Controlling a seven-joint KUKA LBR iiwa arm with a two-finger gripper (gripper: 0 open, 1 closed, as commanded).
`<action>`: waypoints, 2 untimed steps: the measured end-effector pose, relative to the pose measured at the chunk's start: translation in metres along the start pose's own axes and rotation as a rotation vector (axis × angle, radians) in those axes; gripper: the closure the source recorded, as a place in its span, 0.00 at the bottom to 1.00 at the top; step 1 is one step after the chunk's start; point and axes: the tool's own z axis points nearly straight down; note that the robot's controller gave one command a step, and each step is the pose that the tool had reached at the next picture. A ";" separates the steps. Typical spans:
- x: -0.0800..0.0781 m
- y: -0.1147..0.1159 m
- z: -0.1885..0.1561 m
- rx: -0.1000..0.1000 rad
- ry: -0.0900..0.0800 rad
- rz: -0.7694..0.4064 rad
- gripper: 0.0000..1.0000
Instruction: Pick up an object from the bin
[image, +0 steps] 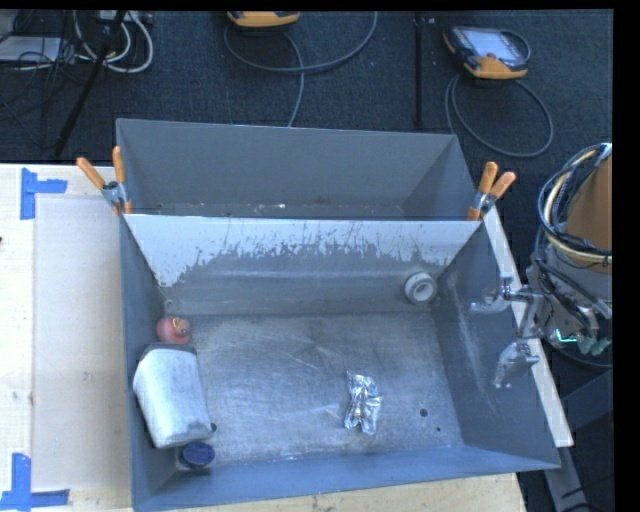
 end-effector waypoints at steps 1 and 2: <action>0.004 0.140 0.170 0.004 -0.011 -0.238 0.00; -0.004 0.127 0.141 0.005 -0.010 -0.602 0.00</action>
Offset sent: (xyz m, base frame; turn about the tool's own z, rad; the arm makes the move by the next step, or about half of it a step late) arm -0.0069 0.1392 -0.1710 -0.2344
